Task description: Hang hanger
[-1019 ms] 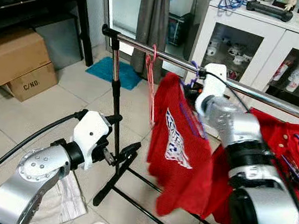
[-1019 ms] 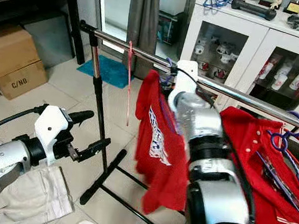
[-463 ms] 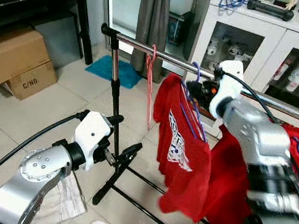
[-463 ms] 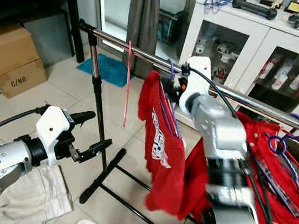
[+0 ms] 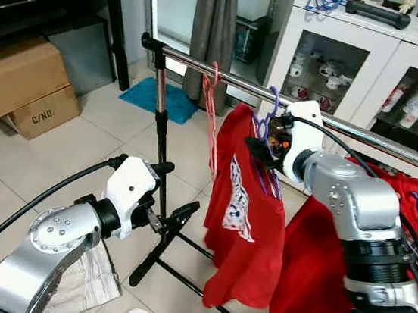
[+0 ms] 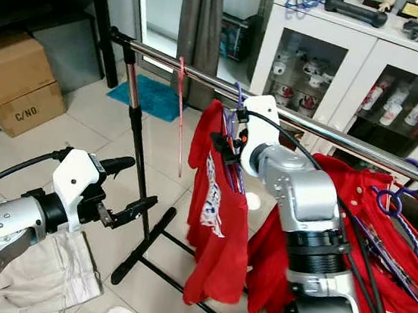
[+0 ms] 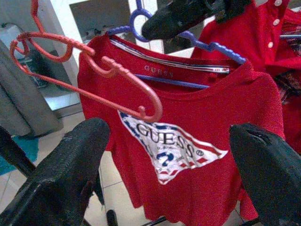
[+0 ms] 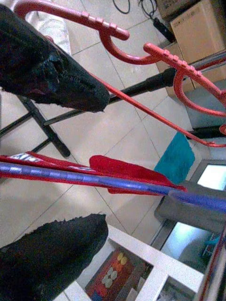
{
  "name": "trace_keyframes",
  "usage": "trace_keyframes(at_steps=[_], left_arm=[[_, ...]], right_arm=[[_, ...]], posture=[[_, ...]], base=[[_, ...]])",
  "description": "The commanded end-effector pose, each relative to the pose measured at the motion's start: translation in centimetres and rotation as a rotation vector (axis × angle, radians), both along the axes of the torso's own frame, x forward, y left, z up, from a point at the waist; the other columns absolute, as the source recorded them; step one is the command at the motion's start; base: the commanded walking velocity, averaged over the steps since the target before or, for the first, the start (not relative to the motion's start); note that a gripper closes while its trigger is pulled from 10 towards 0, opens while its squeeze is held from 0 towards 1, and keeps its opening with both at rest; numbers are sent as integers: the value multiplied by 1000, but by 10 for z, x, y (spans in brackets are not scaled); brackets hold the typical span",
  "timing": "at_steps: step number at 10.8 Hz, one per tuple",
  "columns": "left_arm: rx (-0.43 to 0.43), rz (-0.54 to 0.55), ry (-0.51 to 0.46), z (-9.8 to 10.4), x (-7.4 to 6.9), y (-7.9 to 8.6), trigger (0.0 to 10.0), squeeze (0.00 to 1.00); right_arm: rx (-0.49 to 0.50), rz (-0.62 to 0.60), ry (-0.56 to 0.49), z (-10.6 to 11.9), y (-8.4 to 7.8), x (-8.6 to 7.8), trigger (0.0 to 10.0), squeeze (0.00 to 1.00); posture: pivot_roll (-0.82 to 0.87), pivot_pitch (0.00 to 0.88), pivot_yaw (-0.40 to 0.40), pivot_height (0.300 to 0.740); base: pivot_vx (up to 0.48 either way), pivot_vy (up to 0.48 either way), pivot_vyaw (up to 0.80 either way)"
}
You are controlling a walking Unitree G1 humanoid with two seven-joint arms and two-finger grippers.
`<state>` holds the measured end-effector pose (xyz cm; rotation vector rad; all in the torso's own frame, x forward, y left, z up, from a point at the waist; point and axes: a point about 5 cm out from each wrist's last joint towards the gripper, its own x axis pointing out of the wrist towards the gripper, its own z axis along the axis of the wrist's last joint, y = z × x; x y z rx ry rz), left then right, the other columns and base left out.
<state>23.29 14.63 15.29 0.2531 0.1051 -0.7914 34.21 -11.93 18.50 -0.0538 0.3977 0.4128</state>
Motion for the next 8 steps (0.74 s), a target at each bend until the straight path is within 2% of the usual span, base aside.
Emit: trace_keyframes(at_steps=[1, 2, 3, 5, 7, 8], left_arm=[[15, -11, -10, 1, 0, -2, 10000, 984], [14, -14, -8, 1, 0, -2, 10000, 980], [14, -20, -6, 1, 0, -2, 10000, 965], [11, -28, -2, 1, 0, -3, 10000, 922], [8, -32, 2, 1, 0, -4, 10000, 902], [9, -34, 4, 1, 0, -4, 10000, 902]], right_arm=[[-18, -49, -18, 4, -3, 4, 10000, 1000], [-17, -75, -24, 4, -3, 7, 10000, 1000], [-18, -113, -19, 3, -4, 11, 10000, 0], [36, -180, 4, -2, -4, 21, 10000, 0], [113, -177, 22, -2, 1, 25, 10000, 0], [129, -173, 45, -6, 4, 27, 7804, 0]], posture=[[110, 0, -9, 740], [109, 0, -7, 740], [109, 0, -5, 740], [111, 0, -6, 740], [113, 0, -7, 740], [112, 0, -6, 740]], base=[[0, 0, 0], [0, 0, 0], [0, 0, 0], [0, 0, 0], [0, 0, 0], [0, 0, 0]])
